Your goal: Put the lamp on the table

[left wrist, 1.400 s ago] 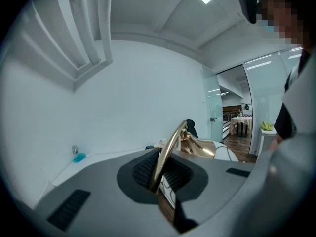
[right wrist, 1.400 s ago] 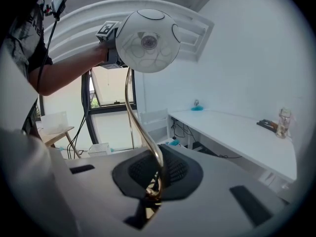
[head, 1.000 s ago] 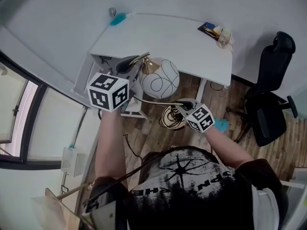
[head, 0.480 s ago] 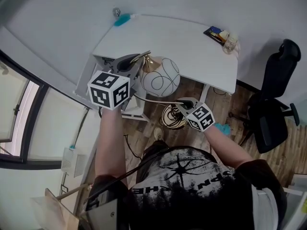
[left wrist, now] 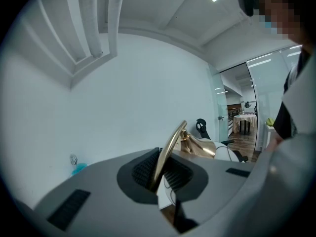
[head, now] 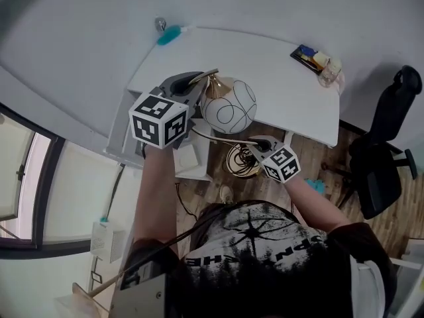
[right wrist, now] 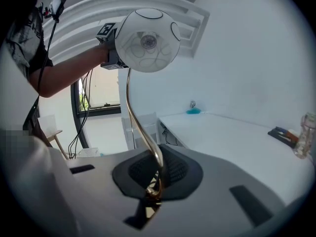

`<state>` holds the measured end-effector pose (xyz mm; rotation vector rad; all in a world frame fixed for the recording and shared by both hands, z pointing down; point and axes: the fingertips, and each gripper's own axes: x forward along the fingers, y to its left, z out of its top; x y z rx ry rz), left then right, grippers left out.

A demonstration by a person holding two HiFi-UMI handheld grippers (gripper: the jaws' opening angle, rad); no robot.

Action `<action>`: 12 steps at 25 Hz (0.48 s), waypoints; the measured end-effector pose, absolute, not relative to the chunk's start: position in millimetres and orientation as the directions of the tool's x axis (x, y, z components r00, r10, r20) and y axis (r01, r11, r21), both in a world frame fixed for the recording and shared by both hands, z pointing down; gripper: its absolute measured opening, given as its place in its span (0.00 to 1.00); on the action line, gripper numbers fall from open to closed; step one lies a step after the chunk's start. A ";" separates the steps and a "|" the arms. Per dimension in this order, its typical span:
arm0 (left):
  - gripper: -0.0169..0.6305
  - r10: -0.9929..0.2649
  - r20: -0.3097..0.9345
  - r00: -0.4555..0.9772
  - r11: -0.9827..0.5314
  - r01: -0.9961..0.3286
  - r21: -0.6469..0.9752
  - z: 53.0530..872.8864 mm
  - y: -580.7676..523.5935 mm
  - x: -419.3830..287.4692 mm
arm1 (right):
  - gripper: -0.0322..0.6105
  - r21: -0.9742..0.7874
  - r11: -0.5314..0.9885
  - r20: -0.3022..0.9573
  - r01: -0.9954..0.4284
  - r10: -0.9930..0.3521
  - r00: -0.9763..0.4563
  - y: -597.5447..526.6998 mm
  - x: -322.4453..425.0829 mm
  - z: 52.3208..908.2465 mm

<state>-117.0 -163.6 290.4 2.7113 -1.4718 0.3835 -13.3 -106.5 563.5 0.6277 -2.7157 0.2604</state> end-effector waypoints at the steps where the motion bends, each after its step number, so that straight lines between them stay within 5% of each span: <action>1: 0.05 -0.818 0.229 0.527 -0.557 -0.825 -0.089 289.1 -172.4 -123.8 | 0.08 -0.099 0.882 0.366 -0.462 -0.399 -0.841 -114.9 -20.6 562.3; 12: 0.05 -0.763 0.217 0.609 -0.636 -0.767 -0.085 281.5 -263.3 -189.6 | 0.08 -0.087 0.832 0.363 -0.547 -0.485 -0.795 -199.4 -90.9 554.1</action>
